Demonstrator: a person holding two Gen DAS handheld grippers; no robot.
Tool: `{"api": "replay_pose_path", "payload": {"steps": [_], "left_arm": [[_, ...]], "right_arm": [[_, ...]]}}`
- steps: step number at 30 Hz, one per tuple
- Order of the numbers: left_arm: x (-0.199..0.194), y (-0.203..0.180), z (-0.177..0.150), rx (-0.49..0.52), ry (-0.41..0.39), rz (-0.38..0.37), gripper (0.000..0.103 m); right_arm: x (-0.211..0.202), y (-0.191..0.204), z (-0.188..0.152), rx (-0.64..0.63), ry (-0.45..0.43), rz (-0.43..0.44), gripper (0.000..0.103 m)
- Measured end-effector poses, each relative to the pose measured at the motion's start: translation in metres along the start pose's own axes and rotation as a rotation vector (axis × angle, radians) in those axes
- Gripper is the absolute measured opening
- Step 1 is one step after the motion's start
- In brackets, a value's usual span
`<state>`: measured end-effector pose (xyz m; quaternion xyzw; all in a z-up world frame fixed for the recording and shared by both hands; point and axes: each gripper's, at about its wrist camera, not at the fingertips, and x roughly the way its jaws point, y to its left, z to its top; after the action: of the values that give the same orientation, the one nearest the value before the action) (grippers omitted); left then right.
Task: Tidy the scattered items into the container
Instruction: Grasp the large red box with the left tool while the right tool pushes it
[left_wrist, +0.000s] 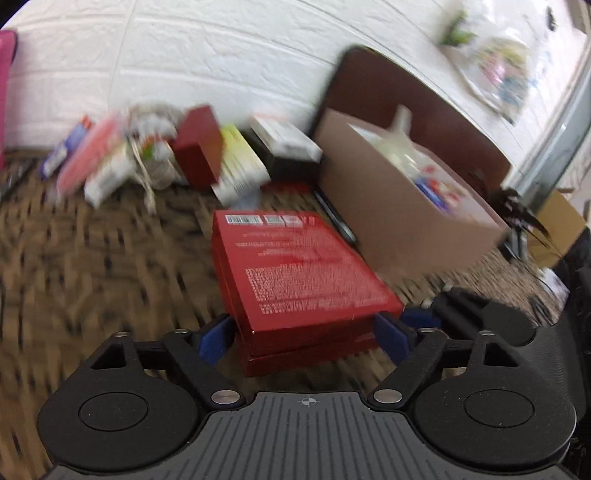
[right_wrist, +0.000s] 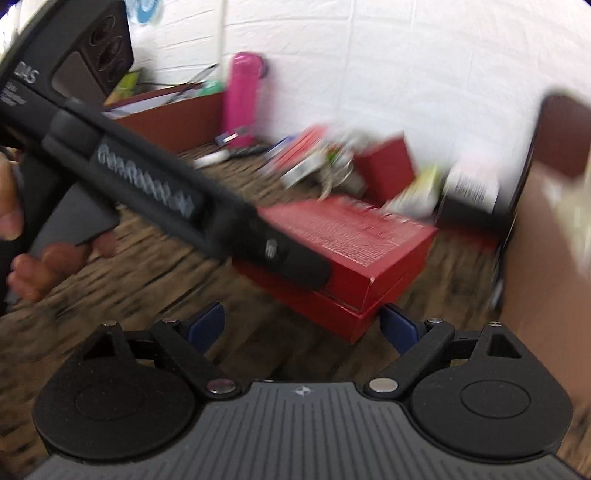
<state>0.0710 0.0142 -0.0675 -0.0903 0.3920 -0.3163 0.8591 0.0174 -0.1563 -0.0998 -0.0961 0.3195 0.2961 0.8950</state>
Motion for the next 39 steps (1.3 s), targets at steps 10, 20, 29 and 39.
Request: {"api": "replay_pose_path", "payload": {"steps": [10, 20, 29, 39], "left_arm": [[-0.023, -0.002, -0.046, -0.105, 0.006, 0.043, 0.097], [0.020, 0.001, -0.027, -0.048, 0.120, 0.007, 0.085], [0.026, 0.012, -0.021, -0.069, 0.121, -0.015, 0.086], [0.033, 0.007, -0.020, -0.032, 0.124, -0.022, 0.085]], "right_arm": [[-0.039, 0.010, -0.036, 0.014, 0.021, -0.078, 0.093], [-0.025, 0.012, -0.029, 0.048, 0.023, -0.056, 0.093], [-0.009, 0.001, -0.026, 0.032, 0.048, 0.009, 0.093], [0.004, -0.003, -0.025, 0.022, 0.079, 0.035, 0.097]]}}
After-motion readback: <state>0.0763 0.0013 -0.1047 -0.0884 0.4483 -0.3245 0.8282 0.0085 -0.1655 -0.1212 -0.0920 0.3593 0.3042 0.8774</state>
